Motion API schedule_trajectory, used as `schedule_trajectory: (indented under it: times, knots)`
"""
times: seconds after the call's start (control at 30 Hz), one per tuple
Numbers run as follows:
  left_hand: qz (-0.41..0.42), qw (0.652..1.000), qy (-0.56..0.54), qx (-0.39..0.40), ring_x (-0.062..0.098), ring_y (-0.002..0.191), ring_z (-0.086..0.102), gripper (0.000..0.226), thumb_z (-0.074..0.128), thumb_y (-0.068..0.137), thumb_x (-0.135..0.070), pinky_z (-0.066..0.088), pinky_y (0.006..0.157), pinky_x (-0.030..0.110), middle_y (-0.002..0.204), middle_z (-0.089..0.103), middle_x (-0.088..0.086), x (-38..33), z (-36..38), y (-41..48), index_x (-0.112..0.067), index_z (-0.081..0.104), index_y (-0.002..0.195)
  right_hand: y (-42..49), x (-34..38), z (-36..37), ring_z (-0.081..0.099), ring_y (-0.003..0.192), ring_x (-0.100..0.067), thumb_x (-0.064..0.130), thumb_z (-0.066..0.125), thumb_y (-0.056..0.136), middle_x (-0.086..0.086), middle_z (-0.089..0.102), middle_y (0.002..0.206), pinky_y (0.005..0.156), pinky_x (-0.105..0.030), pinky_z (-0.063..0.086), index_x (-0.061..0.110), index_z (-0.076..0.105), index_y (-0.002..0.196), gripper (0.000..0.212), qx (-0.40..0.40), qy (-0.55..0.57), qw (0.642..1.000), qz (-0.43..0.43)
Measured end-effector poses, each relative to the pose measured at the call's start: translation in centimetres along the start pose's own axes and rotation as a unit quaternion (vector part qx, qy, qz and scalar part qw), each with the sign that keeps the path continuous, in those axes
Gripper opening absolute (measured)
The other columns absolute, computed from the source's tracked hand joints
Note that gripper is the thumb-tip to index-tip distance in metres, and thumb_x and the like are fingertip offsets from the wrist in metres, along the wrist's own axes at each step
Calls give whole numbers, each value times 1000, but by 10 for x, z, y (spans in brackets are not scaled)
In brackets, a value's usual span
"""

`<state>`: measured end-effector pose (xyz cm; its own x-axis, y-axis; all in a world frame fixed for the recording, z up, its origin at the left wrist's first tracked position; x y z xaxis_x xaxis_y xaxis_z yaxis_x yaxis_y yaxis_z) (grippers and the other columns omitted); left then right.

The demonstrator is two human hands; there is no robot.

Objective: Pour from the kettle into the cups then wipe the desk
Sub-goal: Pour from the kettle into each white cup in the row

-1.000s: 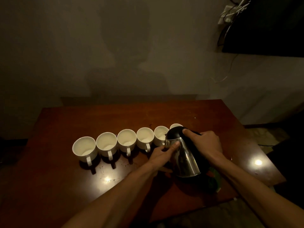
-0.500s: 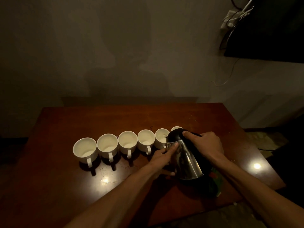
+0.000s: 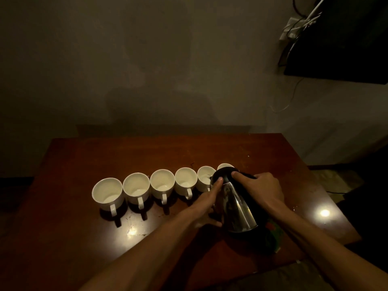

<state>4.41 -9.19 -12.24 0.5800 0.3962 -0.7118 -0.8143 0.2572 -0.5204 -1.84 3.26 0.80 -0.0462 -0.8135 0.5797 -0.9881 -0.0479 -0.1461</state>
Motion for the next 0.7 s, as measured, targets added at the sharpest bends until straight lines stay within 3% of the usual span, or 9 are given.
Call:
schedule_trajectory:
  times: [0.2,0.33,0.53,0.7]
  knots:
    - [1,999,26,-28,45,146,27,116,57,61,-93,45,99,68,164,24,12,-16,3,-1,-37,22,156,-2,-1,2,50,30,-1,67,68,79,5,59,45,37,-16,34,15,64,58,56,4,3,1000,-11]
    - [1,991,99,-95,44,138,42,102,56,75,-80,49,99,62,156,39,16,-25,-4,1,-20,30,153,-1,-2,3,52,34,-3,69,66,78,4,61,49,38,-17,35,16,64,59,57,1,-5,1000,-10]
    - [41,979,165,-114,37,130,52,101,55,67,-80,57,92,54,146,50,11,-37,-6,-4,-22,37,147,0,-3,3,53,32,-1,66,67,80,2,64,52,36,-15,34,15,66,63,54,6,-5,1000,-13]
    - [48,978,156,-130,38,133,50,83,55,85,-70,57,93,54,150,46,13,-31,-9,-3,-21,34,149,0,1,4,49,30,0,67,66,80,5,62,51,35,-14,31,17,65,62,53,3,-26,1000,-8]
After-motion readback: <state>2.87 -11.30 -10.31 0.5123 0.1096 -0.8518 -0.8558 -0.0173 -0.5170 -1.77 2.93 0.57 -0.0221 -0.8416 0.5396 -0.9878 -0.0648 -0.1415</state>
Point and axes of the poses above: each hand's wrist, its own y-axis towards the middle knuckle, its own z-axis out of the palm, x = y × z, the point moved 6 cm from there along y, towards the middle knuckle
